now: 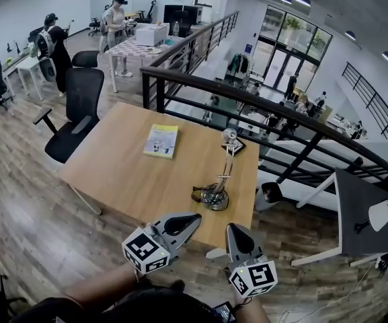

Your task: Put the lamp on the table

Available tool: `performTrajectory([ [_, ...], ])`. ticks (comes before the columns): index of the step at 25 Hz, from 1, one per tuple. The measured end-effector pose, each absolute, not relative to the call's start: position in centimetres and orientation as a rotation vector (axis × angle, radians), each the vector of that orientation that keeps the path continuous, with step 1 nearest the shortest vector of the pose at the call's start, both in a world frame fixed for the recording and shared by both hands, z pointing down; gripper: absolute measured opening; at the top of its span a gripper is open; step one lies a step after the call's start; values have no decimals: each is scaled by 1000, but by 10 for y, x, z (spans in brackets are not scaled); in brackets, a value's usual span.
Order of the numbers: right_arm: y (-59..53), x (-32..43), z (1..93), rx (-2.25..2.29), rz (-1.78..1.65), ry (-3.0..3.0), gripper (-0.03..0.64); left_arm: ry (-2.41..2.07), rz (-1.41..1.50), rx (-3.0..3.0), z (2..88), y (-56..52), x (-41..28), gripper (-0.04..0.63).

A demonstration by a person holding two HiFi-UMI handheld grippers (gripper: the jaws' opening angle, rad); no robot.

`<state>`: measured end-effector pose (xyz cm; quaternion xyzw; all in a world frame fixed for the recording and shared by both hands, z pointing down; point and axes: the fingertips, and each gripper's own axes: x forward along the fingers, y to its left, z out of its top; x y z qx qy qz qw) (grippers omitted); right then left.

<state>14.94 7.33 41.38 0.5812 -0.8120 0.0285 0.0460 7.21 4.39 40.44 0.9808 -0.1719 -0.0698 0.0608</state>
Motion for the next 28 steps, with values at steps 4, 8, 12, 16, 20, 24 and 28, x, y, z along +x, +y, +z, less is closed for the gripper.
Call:
performTrajectory([
  [4, 76, 132, 419, 1788, 106, -2460, 15, -499, -203, 2966, 408, 44, 57, 8],
  [8, 79, 107, 417, 1776, 112, -2456, 14, -493, -206, 2967, 403, 47, 35, 9],
  [12, 84, 78, 413, 1777, 106, -2456, 14, -474, -197, 2966, 405, 54, 9, 8],
  [16, 84, 49, 404, 1787, 88, -2457, 14, -454, -212, 2978, 395, 56, -18, 8],
  [20, 86, 25, 397, 1806, 79, -2452, 14, -436, -211, 2982, 392, 60, -43, 8],
  [24, 92, 2, 394, 1824, 72, -2448, 14, -427, -215, 2980, 389, 65, -66, 8],
  [28, 96, -19, 394, 1836, 64, -2445, 14, -411, -225, 2984, 388, 70, -87, 9],
])
